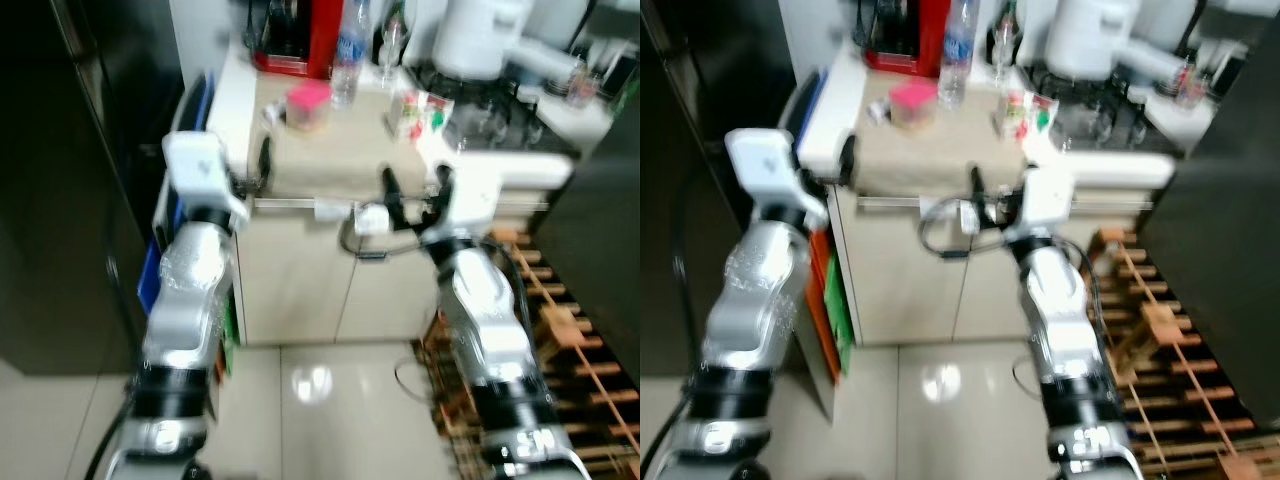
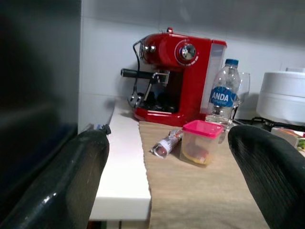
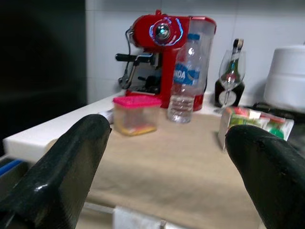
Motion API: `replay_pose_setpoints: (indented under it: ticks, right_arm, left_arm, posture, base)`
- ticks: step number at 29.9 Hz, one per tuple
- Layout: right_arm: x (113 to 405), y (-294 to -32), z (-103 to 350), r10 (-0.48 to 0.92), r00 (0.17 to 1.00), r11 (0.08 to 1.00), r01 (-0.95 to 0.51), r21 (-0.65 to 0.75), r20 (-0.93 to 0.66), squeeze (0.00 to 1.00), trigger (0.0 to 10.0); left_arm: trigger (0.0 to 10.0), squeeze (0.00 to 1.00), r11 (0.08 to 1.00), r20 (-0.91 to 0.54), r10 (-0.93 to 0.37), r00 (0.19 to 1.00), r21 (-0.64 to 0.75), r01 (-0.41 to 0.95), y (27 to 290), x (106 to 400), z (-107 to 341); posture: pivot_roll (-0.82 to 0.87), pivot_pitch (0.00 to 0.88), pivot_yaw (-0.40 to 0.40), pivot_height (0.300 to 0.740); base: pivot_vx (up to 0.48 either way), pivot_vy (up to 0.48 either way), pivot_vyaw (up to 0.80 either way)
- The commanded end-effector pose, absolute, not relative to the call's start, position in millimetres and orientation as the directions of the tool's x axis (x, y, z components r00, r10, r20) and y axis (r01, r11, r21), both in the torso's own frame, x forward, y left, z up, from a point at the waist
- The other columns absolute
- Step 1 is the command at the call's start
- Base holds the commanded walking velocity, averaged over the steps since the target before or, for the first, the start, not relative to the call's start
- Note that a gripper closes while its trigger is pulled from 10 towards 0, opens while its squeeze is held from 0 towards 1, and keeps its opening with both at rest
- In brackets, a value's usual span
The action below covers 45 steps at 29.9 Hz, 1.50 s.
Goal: Restocking fridge
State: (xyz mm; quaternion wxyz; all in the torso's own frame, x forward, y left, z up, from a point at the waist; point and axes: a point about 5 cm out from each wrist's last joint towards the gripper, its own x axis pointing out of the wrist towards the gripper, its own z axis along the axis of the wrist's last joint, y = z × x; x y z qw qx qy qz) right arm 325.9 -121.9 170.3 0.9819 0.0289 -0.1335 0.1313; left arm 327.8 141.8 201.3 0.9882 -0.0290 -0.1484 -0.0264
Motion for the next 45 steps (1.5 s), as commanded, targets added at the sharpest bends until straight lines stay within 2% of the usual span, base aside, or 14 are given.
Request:
replay_pose_setpoints:
  ticks: [1,20,27,32,34,38,45]
  right_arm:
    - [325.3,-135.8,181.5,0.216,0.927,0.974,-0.226,-0.003,0.307,0.0,10.0]
    - [322.9,-134.6,190.7,0.214,0.919,0.974,-0.226,-0.002,0.332,0.0,10.0]
    - [321.1,-131.2,203.0,0.225,0.904,0.972,-0.232,-0.027,0.364,0.0,10.0]
    - [318.2,-133.6,211.2,0.22,0.895,0.974,-0.222,-0.04,0.387,0.0,10.0]
    - [315.3,-141.3,213.3,0.201,0.898,0.979,-0.193,-0.06,0.39,0.0,10.0]
    - [306.6,-175.0,210.2,0.096,0.926,0.994,-0.068,-0.09,0.366,0.0,10.0]
    - [279.7,-208.4,212.9,0.021,0.941,0.99,0.028,-0.14,0.338,0.0,10.0]
  left_arm:
    - [10.0,0.0,0.993,0.302,-0.083,0.95,-0.052,0.103,129.1,328.5,205.1]
    - [10.0,0.0,0.989,0.312,-0.113,0.943,-0.056,0.137,125.9,330.1,208.4]
    - [10.0,0.0,0.986,0.321,-0.143,0.936,-0.037,0.164,125.8,335.8,213.8]
    - [10.0,0.0,0.979,0.261,-0.179,0.948,-0.042,0.197,128.5,347.9,210.4]
    - [10.0,0.0,0.973,0.24,-0.214,0.947,-0.036,0.229,128.1,354.4,209.9]
    - [10.0,0.0,0.95,0.222,-0.306,0.926,0.004,0.313,122.5,366.7,211.4]
    - [10.0,0.0,0.925,0.196,-0.369,0.908,-0.014,0.379,117.3,388.1,218.4]
  posture:
    - [-0.02,0.0,-0.049,0.74]
    - [-0.02,0.0,-0.047,0.74]
    - [-0.03,0.0,-0.044,0.74]
    - [-0.05,0.0,-0.037,0.74]
    - [-0.08,0.0,-0.021,0.74]
    - [-0.12,0.0,-0.006,0.74]
    - [-0.25,0.009,0.003,0.74]
  base:
    - [0.48,0.0,0.0]
    - [0.48,0.0,0.0]
    - [0.0,0.0,0.0]
    - [0.0,0.0,0.0]
    - [0.0,0.0,0.0]
    - [0.0,0.0,0.0]
    - [0.0,0.0,0.0]
